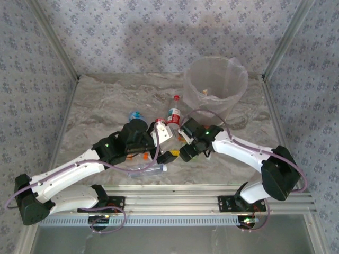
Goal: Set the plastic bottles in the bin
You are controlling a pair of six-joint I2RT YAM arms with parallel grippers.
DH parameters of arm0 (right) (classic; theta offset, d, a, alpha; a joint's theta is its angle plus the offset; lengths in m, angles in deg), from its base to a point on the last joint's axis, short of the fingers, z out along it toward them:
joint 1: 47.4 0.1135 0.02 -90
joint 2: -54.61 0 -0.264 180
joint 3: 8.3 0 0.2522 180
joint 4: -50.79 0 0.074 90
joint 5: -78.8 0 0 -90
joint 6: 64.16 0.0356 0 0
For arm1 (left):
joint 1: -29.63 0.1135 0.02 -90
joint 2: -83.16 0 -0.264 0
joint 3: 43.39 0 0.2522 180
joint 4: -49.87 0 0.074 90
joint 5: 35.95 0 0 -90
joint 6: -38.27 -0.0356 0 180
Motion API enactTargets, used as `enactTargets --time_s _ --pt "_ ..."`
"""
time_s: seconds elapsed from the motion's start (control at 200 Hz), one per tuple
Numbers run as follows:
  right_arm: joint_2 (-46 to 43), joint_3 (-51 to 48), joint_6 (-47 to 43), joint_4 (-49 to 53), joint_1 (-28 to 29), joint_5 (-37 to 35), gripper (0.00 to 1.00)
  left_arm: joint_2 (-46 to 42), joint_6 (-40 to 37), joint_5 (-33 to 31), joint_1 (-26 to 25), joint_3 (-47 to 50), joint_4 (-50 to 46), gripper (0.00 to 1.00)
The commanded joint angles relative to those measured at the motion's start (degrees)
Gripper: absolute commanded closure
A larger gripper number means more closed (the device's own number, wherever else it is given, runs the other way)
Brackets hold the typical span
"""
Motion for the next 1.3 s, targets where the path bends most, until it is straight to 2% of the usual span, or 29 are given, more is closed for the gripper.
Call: enactTargets --time_s 0.0,0.195,0.6,0.829,1.084,1.294 --pt "2.2 2.6 -2.2 2.7 -0.3 -0.2 0.11 -0.4 1.0 0.1 -0.4 -0.9 2.0 0.0" --pt "5.8 3.7 -3.0 3.0 -0.7 0.8 0.11 0.0 1.0 0.6 -0.4 -1.2 1.7 0.0" --pt "8.9 4.4 -3.3 2.3 -0.3 -4.2 0.12 0.7 1.1 1.3 -0.5 -1.4 1.4 0.0" --pt "10.3 3.4 -2.2 1.5 0.6 0.9 0.15 0.8 1.0 1.6 -0.6 -1.5 1.2 0.0" --pt "8.5 -1.6 3.1 -3.0 1.2 2.0 0.2 0.6 0.8 1.4 -0.5 -1.6 1.1 0.0" --pt "7.1 -5.7 10.3 -8.9 1.2 -2.2 0.28 0.1 -0.2 0.0 -0.5 -2.0 0.2 0.01"
